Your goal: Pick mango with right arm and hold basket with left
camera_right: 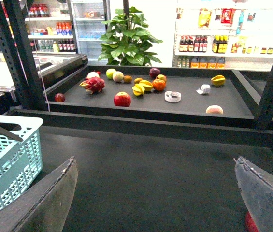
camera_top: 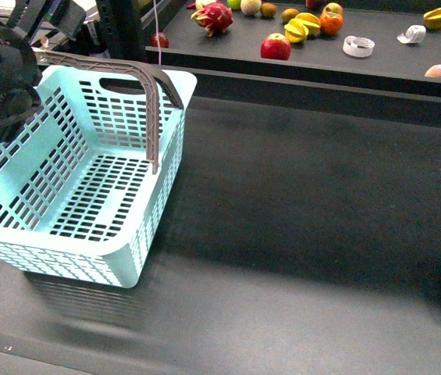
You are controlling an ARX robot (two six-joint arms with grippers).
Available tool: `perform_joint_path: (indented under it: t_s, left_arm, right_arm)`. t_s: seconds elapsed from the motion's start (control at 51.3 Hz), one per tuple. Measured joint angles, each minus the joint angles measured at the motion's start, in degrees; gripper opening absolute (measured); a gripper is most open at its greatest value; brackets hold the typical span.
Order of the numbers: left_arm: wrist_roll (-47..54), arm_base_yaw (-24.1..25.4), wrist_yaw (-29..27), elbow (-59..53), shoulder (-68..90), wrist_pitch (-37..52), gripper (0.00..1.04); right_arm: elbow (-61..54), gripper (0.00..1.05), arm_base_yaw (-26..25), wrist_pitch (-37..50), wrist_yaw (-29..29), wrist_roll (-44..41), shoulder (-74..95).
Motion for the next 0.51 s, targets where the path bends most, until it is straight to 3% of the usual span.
perform_joint_path:
  t_s: [0.506]
  left_arm:
    - [-3.7, 1.6, 1.1, 13.8, 10.4, -5.7, 0.97]
  right_arm:
    - [0.0, 0.97, 0.0, 0.0, 0.0, 0.0, 0.0]
